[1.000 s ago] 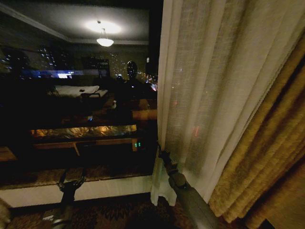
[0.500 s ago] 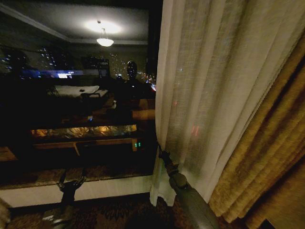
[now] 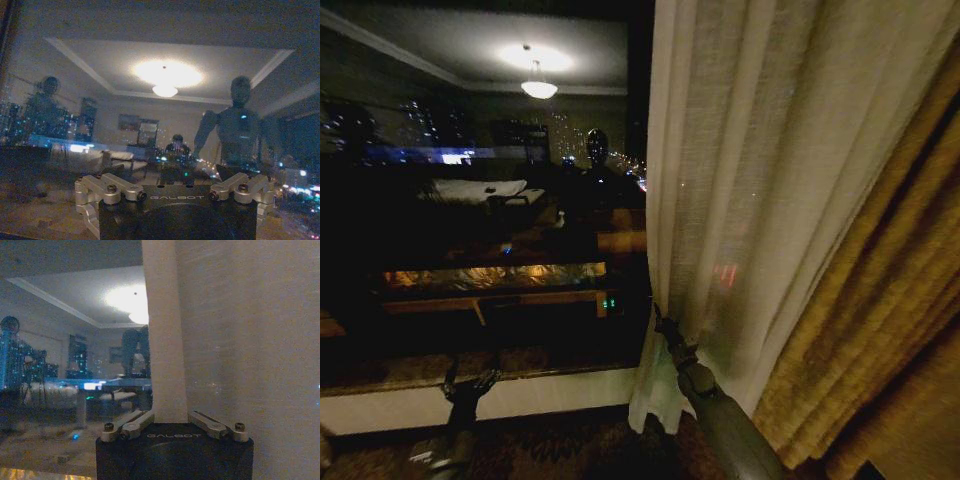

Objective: Open the curtains by pulling them apart, changing their state from closed to fully open.

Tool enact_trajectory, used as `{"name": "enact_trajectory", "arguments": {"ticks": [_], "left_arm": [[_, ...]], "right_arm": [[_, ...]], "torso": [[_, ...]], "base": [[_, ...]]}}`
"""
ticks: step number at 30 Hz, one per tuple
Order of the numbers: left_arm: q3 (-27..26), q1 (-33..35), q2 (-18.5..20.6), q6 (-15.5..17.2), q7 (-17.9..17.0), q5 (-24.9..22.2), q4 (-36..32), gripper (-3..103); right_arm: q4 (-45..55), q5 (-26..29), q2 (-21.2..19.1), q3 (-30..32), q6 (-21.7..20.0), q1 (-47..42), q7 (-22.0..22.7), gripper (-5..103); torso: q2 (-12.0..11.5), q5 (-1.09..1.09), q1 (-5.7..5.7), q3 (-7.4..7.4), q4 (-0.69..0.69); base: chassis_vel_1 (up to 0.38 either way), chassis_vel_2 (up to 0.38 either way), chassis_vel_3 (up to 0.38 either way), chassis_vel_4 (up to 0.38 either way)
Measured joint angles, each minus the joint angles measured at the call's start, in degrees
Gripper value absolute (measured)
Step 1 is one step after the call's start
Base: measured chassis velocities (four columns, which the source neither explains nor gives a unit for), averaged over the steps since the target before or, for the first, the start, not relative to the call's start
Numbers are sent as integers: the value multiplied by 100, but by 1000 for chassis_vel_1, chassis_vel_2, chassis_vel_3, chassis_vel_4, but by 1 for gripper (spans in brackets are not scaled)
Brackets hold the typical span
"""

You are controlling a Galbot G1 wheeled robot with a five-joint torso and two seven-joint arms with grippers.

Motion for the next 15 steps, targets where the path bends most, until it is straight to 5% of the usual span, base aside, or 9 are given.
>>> {"name": "enact_trajectory", "arguments": {"ticks": [15], "left_arm": [[3,0,-1,0,2,0,0,100]], "right_arm": [[-48,-205,-83,42,281,-105,-149,0]], "torso": [[0,2,0,0,-3]], "base": [[-287,-279,275,276]]}}
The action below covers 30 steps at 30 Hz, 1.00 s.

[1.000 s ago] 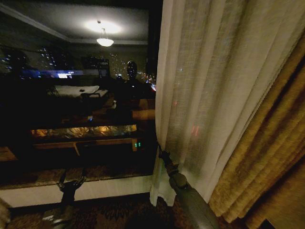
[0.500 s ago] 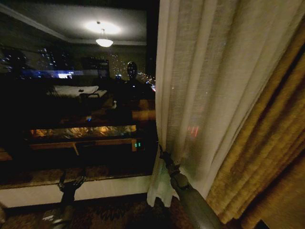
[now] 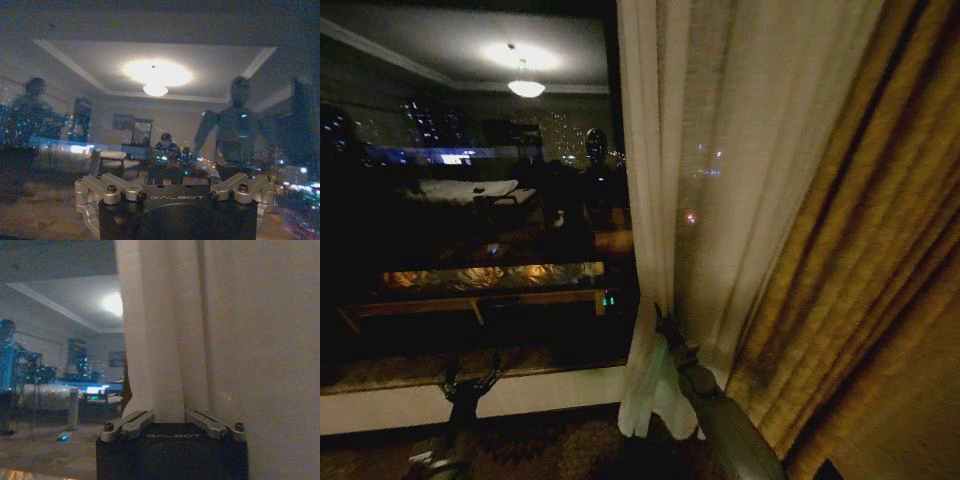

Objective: Open the curtains by pulling them apart, changing their state from closed to fully open.

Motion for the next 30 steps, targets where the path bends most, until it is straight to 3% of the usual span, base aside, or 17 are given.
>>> {"name": "enact_trajectory", "arguments": {"ticks": [7,12,30], "left_arm": [[-1,0,1,0,-1,0,0,100],[-5,0,2,0,-4,0,0,100],[-3,0,1,0,-2,0,0,100]], "right_arm": [[-40,-311,8,0,-27,-86,38,0],[-68,-507,-21,-11,-65,-98,71,0],[-1042,-188,-235,361,-353,707,711,0]], "torso": [[0,-9,0,-1,3],[1,-3,0,-1,5],[0,-2,-1,-1,4]], "base": [[-17,-29,65,16],[59,59,-40,-42],[3,3,-1,-1]]}}
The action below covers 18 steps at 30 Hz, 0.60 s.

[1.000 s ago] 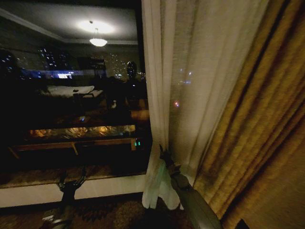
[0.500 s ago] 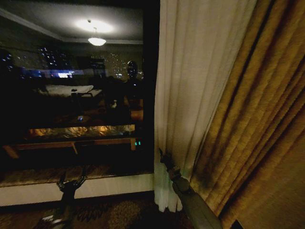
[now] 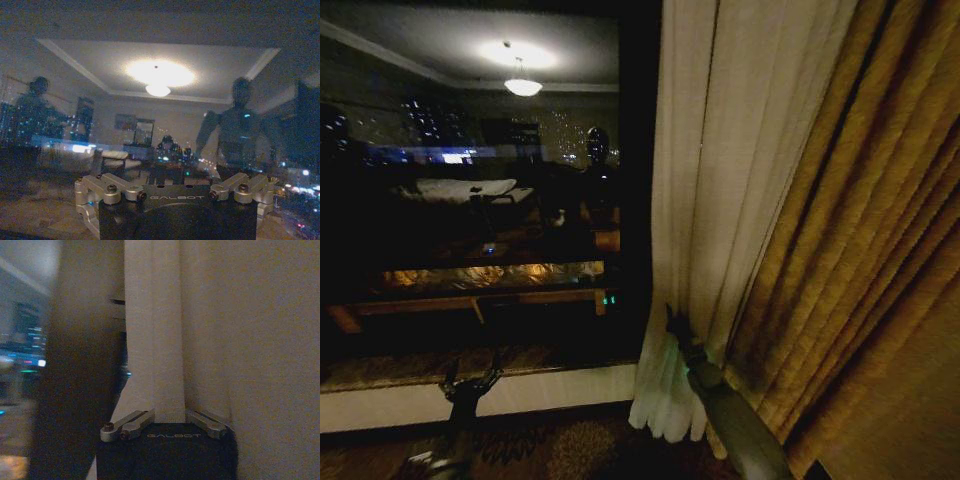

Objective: Open the curtains by pulling them apart, changing their state from closed to fully open.

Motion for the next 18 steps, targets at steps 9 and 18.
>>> {"name": "enact_trajectory", "arguments": {"ticks": [9,18], "left_arm": [[0,0,0,0,1,0,0,100],[0,0,0,0,0,0,0,100]], "right_arm": [[65,320,-650,459,-543,-28,1244,0],[306,-332,-890,862,-1363,-340,2455,0]], "torso": [[0,1,0,1,-1],[0,-1,0,0,-1]], "base": [[0,0,0,0],[0,0,0,0]]}}
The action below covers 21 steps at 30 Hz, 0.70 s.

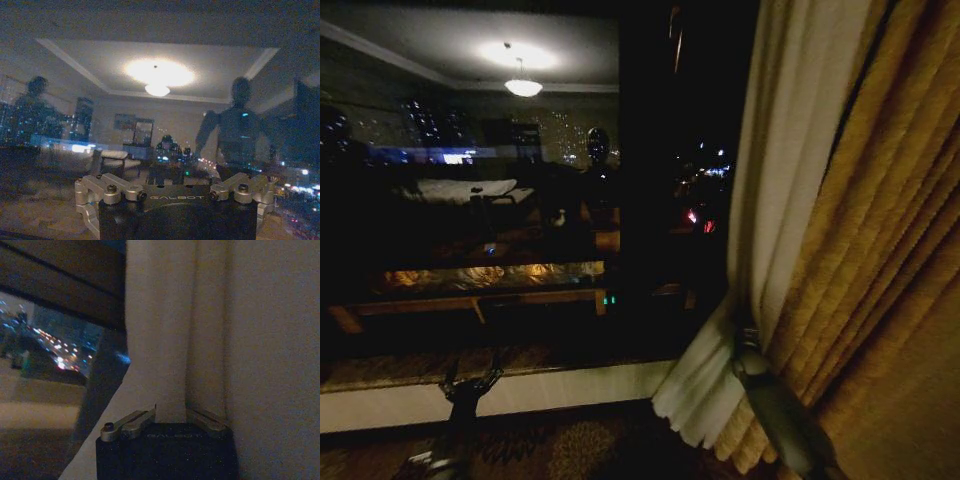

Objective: Open the curtains by pulling them apart, changing their state from closed to fully open.

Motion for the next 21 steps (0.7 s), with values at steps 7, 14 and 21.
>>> {"name": "enact_trajectory", "arguments": {"ticks": [7,14,21], "left_arm": [[0,0,0,0,0,0,0,100],[0,0,0,0,0,0,0,100],[0,0,0,0,1,0,0,100]], "right_arm": [[834,448,-16,-181,15,-575,-182,-3],[1953,816,-63,-391,364,-1273,-934,18],[3177,1108,-314,-404,423,-2124,-1724,45]], "torso": [[0,2,0,0,0],[-1,3,0,1,-1],[-1,0,0,1,-1]], "base": [[0,0,0,0],[0,0,0,0],[0,0,0,0]]}}
